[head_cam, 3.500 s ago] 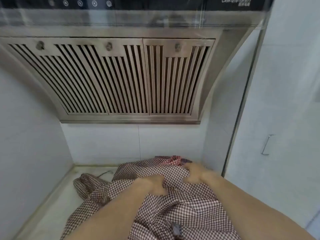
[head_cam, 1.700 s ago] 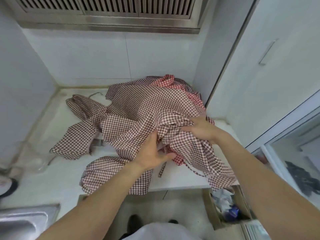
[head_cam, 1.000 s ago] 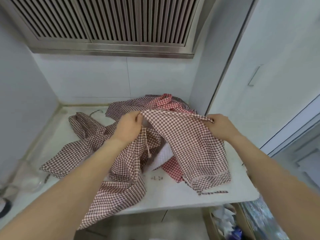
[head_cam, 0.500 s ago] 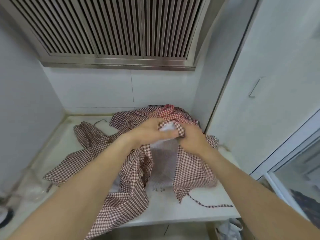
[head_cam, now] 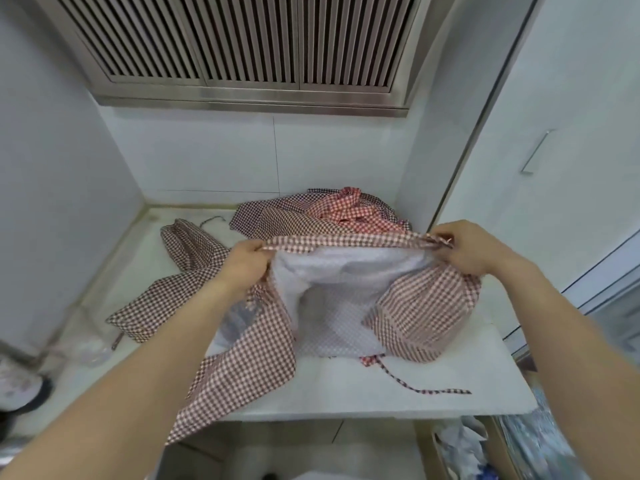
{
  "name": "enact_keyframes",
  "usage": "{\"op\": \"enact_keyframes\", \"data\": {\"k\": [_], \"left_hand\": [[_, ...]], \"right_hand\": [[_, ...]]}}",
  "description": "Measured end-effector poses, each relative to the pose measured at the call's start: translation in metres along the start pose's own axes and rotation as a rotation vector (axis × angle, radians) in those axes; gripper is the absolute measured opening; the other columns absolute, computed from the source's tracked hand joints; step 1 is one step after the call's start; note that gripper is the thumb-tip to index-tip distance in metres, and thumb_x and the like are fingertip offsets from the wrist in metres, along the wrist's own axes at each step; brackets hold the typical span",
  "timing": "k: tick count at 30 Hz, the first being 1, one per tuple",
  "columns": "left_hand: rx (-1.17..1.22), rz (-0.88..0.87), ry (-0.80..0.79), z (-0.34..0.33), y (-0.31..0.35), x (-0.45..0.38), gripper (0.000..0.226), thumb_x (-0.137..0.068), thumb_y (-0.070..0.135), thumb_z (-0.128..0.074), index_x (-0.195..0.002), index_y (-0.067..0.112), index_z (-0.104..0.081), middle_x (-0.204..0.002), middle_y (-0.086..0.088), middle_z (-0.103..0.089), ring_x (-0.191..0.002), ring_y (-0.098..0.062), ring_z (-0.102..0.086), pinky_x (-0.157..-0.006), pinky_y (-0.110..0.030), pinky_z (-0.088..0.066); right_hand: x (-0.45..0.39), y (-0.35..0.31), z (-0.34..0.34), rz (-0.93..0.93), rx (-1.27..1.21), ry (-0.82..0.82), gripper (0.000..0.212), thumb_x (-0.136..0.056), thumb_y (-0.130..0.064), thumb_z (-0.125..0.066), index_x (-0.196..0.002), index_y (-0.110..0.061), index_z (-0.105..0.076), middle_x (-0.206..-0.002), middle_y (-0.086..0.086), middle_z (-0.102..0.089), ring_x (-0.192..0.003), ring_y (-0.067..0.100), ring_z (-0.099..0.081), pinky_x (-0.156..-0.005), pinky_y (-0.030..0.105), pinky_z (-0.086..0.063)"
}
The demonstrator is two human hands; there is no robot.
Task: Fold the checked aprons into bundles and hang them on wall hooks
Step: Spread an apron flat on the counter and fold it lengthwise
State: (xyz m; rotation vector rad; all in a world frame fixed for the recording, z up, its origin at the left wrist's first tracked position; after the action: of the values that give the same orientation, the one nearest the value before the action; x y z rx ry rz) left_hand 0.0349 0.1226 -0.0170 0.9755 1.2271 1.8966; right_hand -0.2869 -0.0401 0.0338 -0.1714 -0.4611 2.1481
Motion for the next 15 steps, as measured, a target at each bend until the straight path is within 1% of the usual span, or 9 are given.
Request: {"op": "enact_keyframes", "data": {"k": [2, 4, 5, 7, 8, 10, 11, 13, 15], "left_hand": [[0.188, 0.037, -0.062, -0.004, 0.006, 0.004, 0.019, -0.098, 0.009, -0.054, -0.091, 0.004, -0.07, -0.089, -0.013, -0.076, -0.082, -0.027, -0.072, -0.074, -0.034, -0.057], [0.056, 0.021, -0.191, -0.009, 0.01, 0.006, 0.022, -0.1, 0.02, -0.055, -0.095, 0.007, -0.072, -0.092, -0.009, -0.076, -0.09, -0.026, -0.072, -0.082, -0.038, -0.059], [-0.105, -0.014, -0.281, -0.012, 0.011, 0.007, 0.026, -0.099, 0.028, -0.057, -0.094, 0.007, -0.072, -0.09, -0.007, -0.076, -0.088, -0.025, -0.072, -0.078, -0.036, -0.06], [-0.45, -0.092, -0.464, -0.013, 0.009, 0.011, 0.034, -0.092, 0.043, -0.064, -0.083, 0.011, -0.07, -0.074, 0.003, -0.071, -0.069, -0.013, -0.068, -0.06, -0.022, -0.055], [-0.584, -0.105, -0.546, -0.016, 0.007, 0.015, 0.035, -0.09, 0.045, -0.066, -0.075, 0.014, -0.067, -0.063, 0.009, -0.065, -0.056, -0.005, -0.061, -0.051, -0.016, -0.047], [-0.759, -0.073, -0.637, -0.019, -0.005, 0.019, 0.035, -0.09, 0.041, -0.068, -0.064, 0.02, -0.059, -0.05, 0.015, -0.055, -0.042, 0.003, -0.047, -0.044, -0.013, -0.036], [-0.81, -0.061, -0.62, -0.02, -0.012, 0.017, 0.038, -0.092, 0.04, -0.067, -0.061, 0.021, -0.056, -0.048, 0.014, -0.052, -0.04, 0.002, -0.043, -0.044, -0.015, -0.034], [-0.852, -0.072, -0.494, -0.017, -0.024, 0.01, 0.042, -0.096, 0.039, -0.061, -0.06, 0.017, -0.054, -0.054, 0.008, -0.05, -0.045, -0.005, -0.044, -0.049, -0.022, -0.035], [-0.782, -0.077, -0.253, -0.009, -0.032, 0.008, 0.043, -0.1, 0.037, -0.054, -0.068, 0.008, -0.058, -0.065, -0.004, -0.059, -0.06, -0.019, -0.057, -0.057, -0.03, -0.041]], "right_hand": [[0.0, 0.015, 0.005, -0.113, 0.075, 0.099, 0.024, -0.085, 0.002, -0.057, -0.097, -0.012, -0.072, -0.105, 0.013, -0.07, -0.1, 0.031, -0.062, -0.079, 0.032, -0.044], [0.002, 0.026, 0.007, -0.195, 0.108, 0.141, 0.026, -0.082, 0.004, -0.055, -0.101, -0.004, -0.072, -0.106, 0.018, -0.069, -0.097, 0.035, -0.061, -0.079, 0.036, -0.048], [0.006, 0.031, 0.009, -0.237, 0.108, 0.169, 0.026, -0.081, 0.005, -0.055, -0.1, 0.0, -0.071, -0.103, 0.02, -0.069, -0.091, 0.035, -0.061, -0.078, 0.038, -0.05], [0.012, 0.045, 0.014, -0.325, 0.051, 0.261, 0.024, -0.08, 0.009, -0.054, -0.097, 0.005, -0.071, -0.099, 0.024, -0.069, -0.087, 0.036, -0.061, -0.075, 0.036, -0.048], [0.017, 0.054, 0.015, -0.365, 0.008, 0.306, 0.026, -0.08, 0.011, -0.053, -0.096, 0.006, -0.072, -0.101, 0.025, -0.069, -0.092, 0.038, -0.062, -0.078, 0.033, -0.046], [0.024, 0.066, 0.012, -0.408, -0.035, 0.323, 0.029, -0.08, 0.012, -0.052, -0.098, 0.005, -0.073, -0.109, 0.024, -0.069, -0.104, 0.04, -0.061, -0.085, 0.032, -0.044], [0.027, 0.071, 0.008, -0.423, -0.044, 0.314, 0.029, -0.08, 0.012, -0.052, -0.098, 0.004, -0.073, -0.111, 0.024, -0.069, -0.106, 0.039, -0.061, -0.086, 0.031, -0.044], [0.036, 0.085, 0.0, -0.48, -0.086, 0.332, 0.027, -0.081, 0.012, -0.051, -0.095, 0.002, -0.073, -0.11, 0.023, -0.069, -0.101, 0.038, -0.062, -0.085, 0.032, -0.045], [0.049, 0.1, -0.005, -0.559, -0.128, 0.376, 0.026, -0.082, 0.011, -0.05, -0.089, -0.003, -0.071, -0.107, 0.024, -0.069, -0.087, 0.033, -0.059, -0.08, 0.033, -0.047]]}}
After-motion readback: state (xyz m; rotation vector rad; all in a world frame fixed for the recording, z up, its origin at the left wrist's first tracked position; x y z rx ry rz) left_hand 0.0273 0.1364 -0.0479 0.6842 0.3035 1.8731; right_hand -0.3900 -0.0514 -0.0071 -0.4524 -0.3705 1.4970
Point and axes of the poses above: each hand's wrist, its own x-axis away from the middle knuckle, its own z-axis out of the back of the hand, y = z × x, the point moved 4 cm from there along -x, towards the middle knuckle
